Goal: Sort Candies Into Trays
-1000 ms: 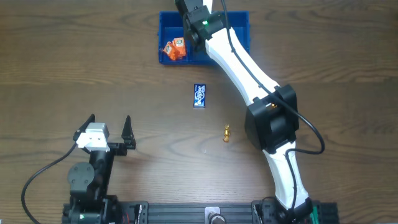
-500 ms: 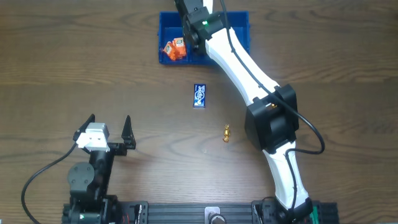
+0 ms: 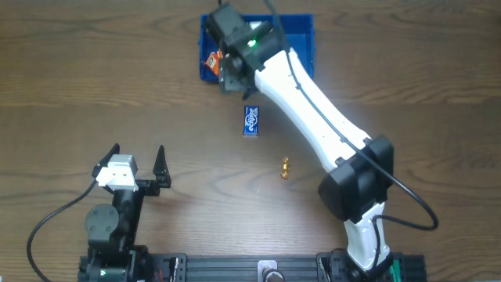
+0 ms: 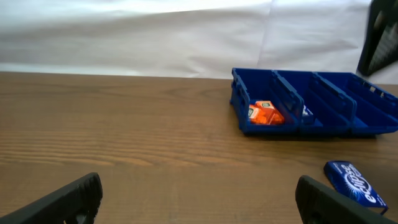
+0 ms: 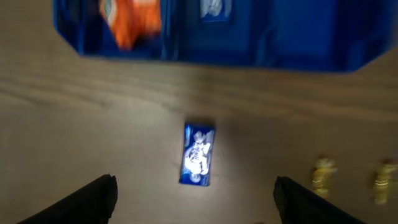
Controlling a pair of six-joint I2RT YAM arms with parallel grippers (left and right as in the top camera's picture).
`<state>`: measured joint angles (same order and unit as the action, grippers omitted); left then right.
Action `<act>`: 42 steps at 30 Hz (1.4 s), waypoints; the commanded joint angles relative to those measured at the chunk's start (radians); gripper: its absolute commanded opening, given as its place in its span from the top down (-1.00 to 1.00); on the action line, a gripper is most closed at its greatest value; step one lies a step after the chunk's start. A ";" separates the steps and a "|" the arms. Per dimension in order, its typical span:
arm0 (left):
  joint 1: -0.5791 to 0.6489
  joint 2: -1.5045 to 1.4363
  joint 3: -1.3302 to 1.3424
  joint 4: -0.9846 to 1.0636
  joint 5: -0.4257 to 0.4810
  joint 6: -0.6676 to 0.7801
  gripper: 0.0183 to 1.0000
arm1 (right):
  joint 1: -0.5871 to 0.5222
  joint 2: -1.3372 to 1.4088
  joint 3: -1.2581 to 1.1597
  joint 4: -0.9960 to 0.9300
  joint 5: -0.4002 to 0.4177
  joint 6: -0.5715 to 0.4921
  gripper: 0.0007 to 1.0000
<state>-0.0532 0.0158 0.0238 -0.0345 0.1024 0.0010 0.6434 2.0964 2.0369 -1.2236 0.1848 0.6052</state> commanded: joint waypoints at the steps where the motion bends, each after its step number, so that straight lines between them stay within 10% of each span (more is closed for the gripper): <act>1: 0.005 -0.007 -0.018 -0.035 0.018 0.007 -0.99 | 0.012 0.054 -0.211 0.132 -0.104 0.050 -0.67; 21: 0.005 -0.007 -0.018 -0.035 0.018 0.007 -1.00 | 0.000 0.134 -0.383 0.321 -0.101 0.106 -0.54; 30: 0.005 -0.007 -0.018 -0.035 0.018 0.007 -0.99 | -0.011 0.133 -0.381 0.322 -0.100 0.106 0.39; 42: 0.005 -0.007 -0.018 -0.035 0.018 0.007 -0.99 | -0.003 -0.066 -0.265 0.206 0.045 0.100 0.63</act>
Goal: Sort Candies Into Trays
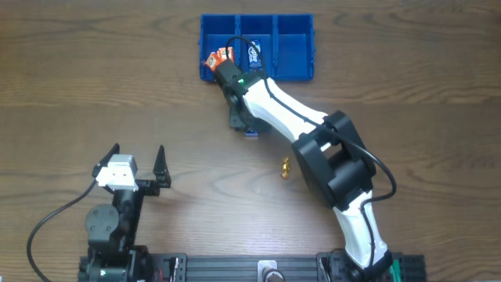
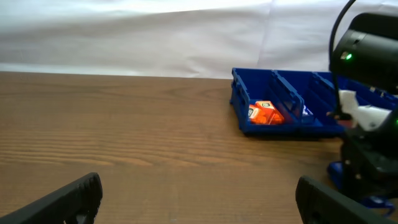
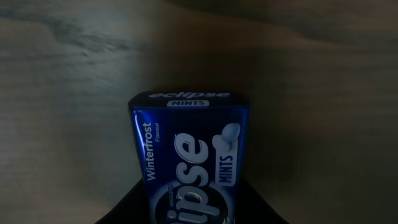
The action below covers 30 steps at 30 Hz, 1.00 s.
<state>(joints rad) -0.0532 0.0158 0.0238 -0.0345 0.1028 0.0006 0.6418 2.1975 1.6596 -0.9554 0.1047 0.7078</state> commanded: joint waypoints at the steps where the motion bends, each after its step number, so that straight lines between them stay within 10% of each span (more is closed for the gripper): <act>1: 0.005 -0.007 -0.018 -0.035 0.018 0.007 -0.99 | -0.005 -0.188 0.163 -0.087 0.148 -0.012 0.63; 8: 0.005 -0.007 -0.018 -0.035 0.018 0.007 -1.00 | -0.092 -0.152 0.542 -0.108 0.280 -0.195 0.64; 30: 0.005 -0.007 -0.018 -0.035 0.018 0.007 -1.00 | -0.163 0.159 0.580 0.109 0.216 -0.287 0.63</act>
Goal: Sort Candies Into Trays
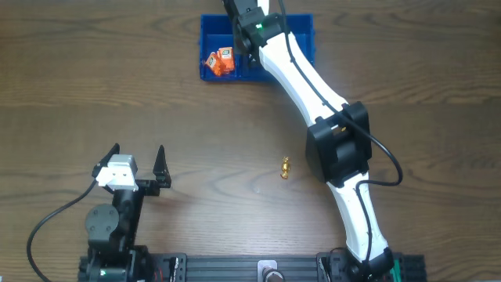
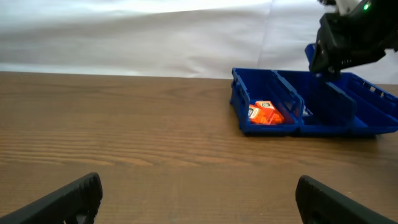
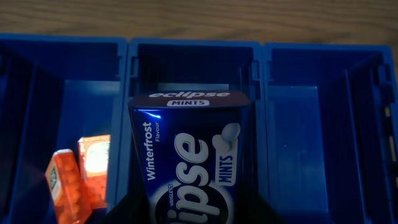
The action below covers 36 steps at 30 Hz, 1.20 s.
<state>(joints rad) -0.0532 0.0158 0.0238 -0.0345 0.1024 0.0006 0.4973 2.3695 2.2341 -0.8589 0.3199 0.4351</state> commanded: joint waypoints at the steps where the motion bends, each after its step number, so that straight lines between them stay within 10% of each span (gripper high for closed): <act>1: 0.005 -0.007 -0.018 -0.035 0.018 0.007 -1.00 | -0.018 -0.013 0.006 0.013 0.000 -0.014 0.63; 5: 0.005 -0.007 -0.018 -0.035 0.018 0.007 -1.00 | -0.014 -0.011 0.006 0.021 0.000 -0.014 0.54; 12: 0.005 -0.007 -0.018 -0.035 0.018 0.007 -1.00 | -0.013 -0.011 0.006 0.013 -0.002 -0.014 -1.00; 24: 0.005 -0.007 -0.018 -0.035 0.018 0.007 -1.00 | -0.004 -0.465 -0.078 -0.381 -0.009 -0.012 -1.00; 36: 0.005 -0.007 -0.018 -0.035 0.018 0.007 -1.00 | 0.092 -0.745 -0.997 -0.214 -0.224 0.230 -1.00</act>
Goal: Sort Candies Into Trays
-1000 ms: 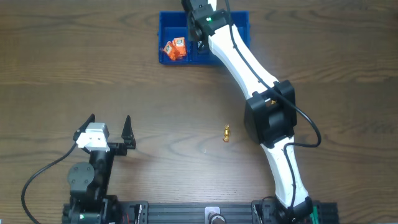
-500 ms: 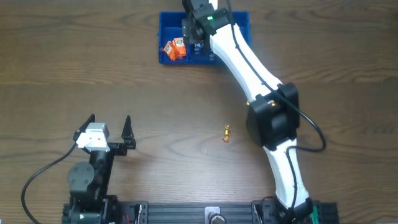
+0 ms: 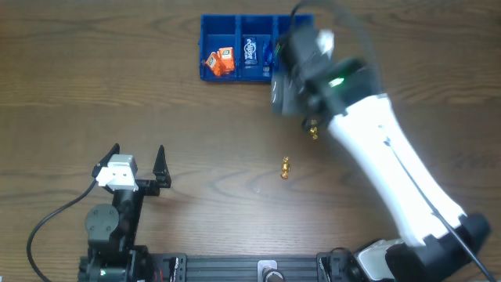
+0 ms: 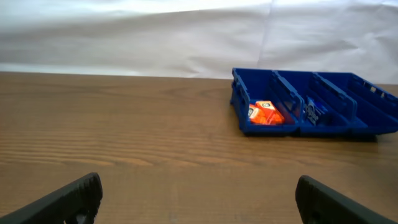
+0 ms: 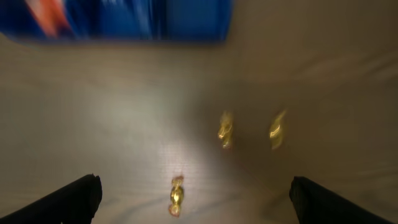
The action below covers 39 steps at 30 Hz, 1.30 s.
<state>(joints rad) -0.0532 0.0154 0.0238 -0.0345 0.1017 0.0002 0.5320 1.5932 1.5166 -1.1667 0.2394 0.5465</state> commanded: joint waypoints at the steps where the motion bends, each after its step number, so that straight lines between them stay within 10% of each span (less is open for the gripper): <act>1: 0.005 -0.007 -0.018 -0.035 0.019 0.008 -1.00 | 0.066 0.034 -0.333 0.132 -0.169 0.130 -1.00; 23: 0.005 -0.007 -0.018 -0.035 0.019 0.008 -1.00 | 0.095 0.126 -0.552 0.415 -0.163 0.161 -0.90; 39: 0.005 -0.007 -0.018 -0.035 0.019 0.008 -0.99 | 0.090 0.177 -0.553 0.448 -0.144 0.161 -0.44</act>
<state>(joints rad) -0.0532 0.0154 0.0238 -0.0345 0.1028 0.0006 0.6231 1.7523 0.9665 -0.7246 0.0719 0.7010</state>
